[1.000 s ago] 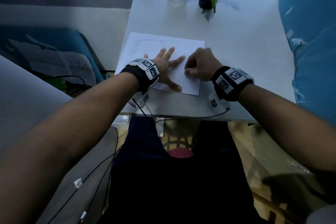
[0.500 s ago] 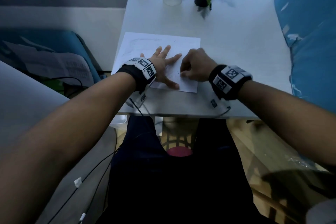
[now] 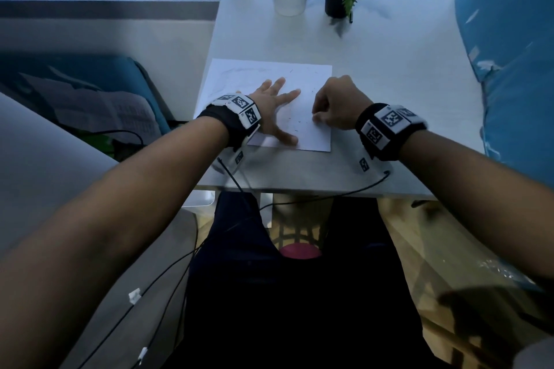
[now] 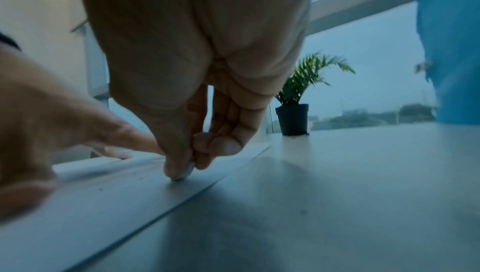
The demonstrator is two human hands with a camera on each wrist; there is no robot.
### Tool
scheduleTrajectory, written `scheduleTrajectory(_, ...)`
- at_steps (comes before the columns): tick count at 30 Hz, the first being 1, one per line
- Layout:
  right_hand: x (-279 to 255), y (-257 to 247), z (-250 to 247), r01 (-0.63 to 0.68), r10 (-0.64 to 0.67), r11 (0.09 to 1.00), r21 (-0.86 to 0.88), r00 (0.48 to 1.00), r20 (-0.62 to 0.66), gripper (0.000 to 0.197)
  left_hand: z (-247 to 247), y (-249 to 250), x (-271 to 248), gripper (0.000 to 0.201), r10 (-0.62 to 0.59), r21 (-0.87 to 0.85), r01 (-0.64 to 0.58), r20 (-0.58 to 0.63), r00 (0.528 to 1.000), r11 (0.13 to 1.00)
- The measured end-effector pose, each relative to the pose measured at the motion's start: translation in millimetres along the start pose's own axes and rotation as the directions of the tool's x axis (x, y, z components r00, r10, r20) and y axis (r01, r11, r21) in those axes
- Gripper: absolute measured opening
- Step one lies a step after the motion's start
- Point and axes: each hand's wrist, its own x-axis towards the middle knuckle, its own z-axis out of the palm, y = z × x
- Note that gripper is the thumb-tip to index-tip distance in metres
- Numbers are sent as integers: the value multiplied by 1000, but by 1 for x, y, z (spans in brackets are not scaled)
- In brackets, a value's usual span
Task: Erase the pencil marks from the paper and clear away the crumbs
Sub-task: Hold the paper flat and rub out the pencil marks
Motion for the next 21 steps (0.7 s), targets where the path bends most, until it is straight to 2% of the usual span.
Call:
scheduleTrajectory(2, 5, -1, -2, 13, -13, 996, -83, 1000, 4, 7, -7, -2, 0, 120, -2, 36, 3, -32, 999, 999)
scheduleTrajectory(5, 16, -2, -10, -48, 47, 990, -132, 999, -14, 3, -14, -1, 1, 116, -48, 145, 61, -91, 995, 988)
scheduleTrajectory(9, 22, -11, -1, -46, 43, 992, -119, 999, -23, 6, -17, 1, 1, 114, -57, 187, 92, -187, 981, 978)
scheduleTrajectory(11, 23, -11, 1, -50, 48, 995, -83, 998, -32, 5, -16, 2, 3, 113, -5, 152, 40, -225, 974, 988)
scheduleTrajectory(14, 27, -8, -4, -101, 100, 994, -32, 995, -18, 4, -14, 2, 6, 113, 101, 107, -86, -142, 985, 991)
scheduleTrajectory(17, 30, -9, -3, -164, 164, 986, 1, 985, -48, 9, -13, 2, 8, 111, 75, 139, -58, -123, 990, 989)
scheduleTrajectory(19, 27, -21, 9, -122, 115, 988, -91, 990, -77, 18, -13, 1, 9, 109, 67, 143, -49, -128, 989, 988)
scheduleTrajectory(21, 18, -41, 15, -35, 39, 988, -153, 999, 25, 23, -12, 0, 10, 108, 71, 141, -53, -125, 990, 989)
